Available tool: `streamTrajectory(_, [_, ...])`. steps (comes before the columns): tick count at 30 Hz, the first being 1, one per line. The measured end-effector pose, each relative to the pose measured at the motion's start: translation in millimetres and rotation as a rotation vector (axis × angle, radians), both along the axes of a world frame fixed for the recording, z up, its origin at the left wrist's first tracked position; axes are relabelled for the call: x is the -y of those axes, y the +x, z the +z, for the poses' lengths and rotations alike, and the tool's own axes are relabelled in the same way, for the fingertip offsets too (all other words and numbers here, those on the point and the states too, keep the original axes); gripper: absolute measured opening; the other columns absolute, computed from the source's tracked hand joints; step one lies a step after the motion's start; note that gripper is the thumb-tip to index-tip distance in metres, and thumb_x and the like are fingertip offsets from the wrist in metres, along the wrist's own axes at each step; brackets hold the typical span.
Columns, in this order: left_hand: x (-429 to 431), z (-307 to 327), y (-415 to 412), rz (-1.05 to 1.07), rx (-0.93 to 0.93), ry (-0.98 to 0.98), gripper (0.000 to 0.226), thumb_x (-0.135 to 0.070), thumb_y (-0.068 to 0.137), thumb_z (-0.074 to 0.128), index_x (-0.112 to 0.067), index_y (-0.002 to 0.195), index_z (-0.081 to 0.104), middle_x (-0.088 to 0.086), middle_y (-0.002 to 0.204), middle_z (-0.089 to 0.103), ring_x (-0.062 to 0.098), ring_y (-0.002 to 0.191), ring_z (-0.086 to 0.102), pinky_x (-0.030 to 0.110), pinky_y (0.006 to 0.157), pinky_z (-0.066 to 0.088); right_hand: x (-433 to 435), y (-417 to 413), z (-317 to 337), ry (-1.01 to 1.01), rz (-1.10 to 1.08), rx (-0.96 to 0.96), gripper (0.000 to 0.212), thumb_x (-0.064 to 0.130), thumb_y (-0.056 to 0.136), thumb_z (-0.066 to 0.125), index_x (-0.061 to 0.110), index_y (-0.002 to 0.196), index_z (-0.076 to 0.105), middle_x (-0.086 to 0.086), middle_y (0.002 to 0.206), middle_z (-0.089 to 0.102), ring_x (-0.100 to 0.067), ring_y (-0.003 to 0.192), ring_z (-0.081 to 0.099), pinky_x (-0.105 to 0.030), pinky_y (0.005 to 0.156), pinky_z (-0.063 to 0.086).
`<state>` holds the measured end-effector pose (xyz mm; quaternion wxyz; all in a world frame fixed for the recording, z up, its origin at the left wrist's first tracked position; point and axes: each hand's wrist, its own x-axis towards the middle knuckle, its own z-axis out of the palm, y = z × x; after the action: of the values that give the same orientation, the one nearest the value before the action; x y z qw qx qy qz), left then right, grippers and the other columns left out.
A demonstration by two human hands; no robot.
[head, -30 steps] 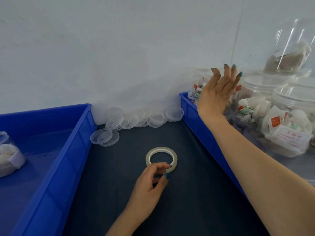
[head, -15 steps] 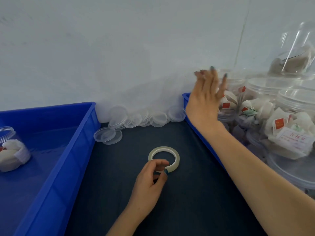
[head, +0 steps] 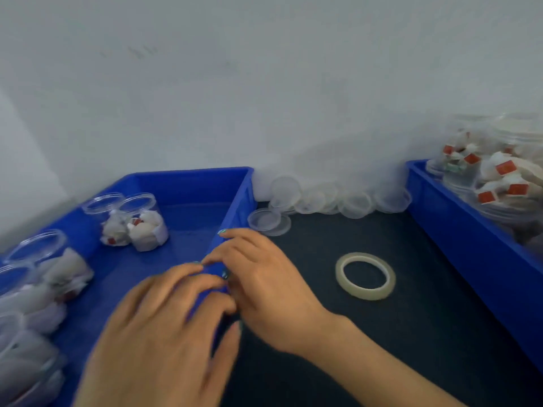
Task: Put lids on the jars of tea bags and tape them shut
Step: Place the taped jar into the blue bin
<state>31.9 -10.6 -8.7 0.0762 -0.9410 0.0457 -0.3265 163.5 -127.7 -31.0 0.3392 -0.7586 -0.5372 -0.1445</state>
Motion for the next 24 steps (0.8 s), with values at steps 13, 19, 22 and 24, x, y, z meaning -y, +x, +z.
streamTrajectory(13, [-219.9, 20.6, -20.5, 0.847, -0.606, -0.116, 0.069, -0.054, 0.098, 0.05, -0.026, 0.156, 0.027, 0.008, 0.162, 0.027, 0.029, 0.147, 0.03, 0.039, 0.116, 0.029, -152.3, -66.3, 7.8, -0.155, 0.261, 0.08, 0.037, 0.014, 0.097, 0.055, 0.006, 0.133, 0.056, -0.011, 0.133, 0.058, -0.026, 0.125, 0.047, -0.035, 0.108, 0.031])
streamTrajectory(19, [-219.2, 16.4, -31.6, 0.697, -0.587, -0.355, 0.049, -0.044, 0.105, 0.035, -0.021, 0.147, 0.046, 0.004, 0.151, 0.047, 0.022, 0.138, 0.043, 0.041, 0.114, 0.033, -156.0, -63.5, -1.7, -0.277, 0.238, 0.173, 0.041, 0.033, 0.102, 0.051, 0.008, 0.134, 0.054, -0.008, 0.138, 0.055, -0.022, 0.129, 0.044, -0.035, 0.112, 0.03])
streamTrajectory(22, [-211.5, 28.2, -58.4, 0.728, -0.499, -0.243, 0.07, -0.068, 0.09, 0.029, -0.032, 0.149, 0.042, -0.005, 0.153, 0.044, 0.019, 0.14, 0.039, 0.041, 0.115, 0.035, -154.4, -65.3, -5.4, -0.272, 0.248, 0.198, 0.051, 0.042, 0.102, 0.051, 0.009, 0.14, 0.05, -0.007, 0.145, 0.051, -0.021, 0.136, 0.039, -0.034, 0.119, 0.022])
streamTrajectory(24, [-201.3, 28.9, -78.1, 0.708, -0.507, -0.24, 0.081, -0.08, 0.077, 0.024, -0.04, 0.144, 0.045, -0.012, 0.15, 0.045, 0.013, 0.136, 0.044, 0.038, 0.112, 0.039, -153.7, -66.1, -5.5, -0.239, 0.274, 0.179, 0.055, 0.042, 0.101, 0.053, 0.008, 0.144, 0.046, -0.007, 0.149, 0.048, -0.022, 0.139, 0.036, -0.036, 0.121, 0.02])
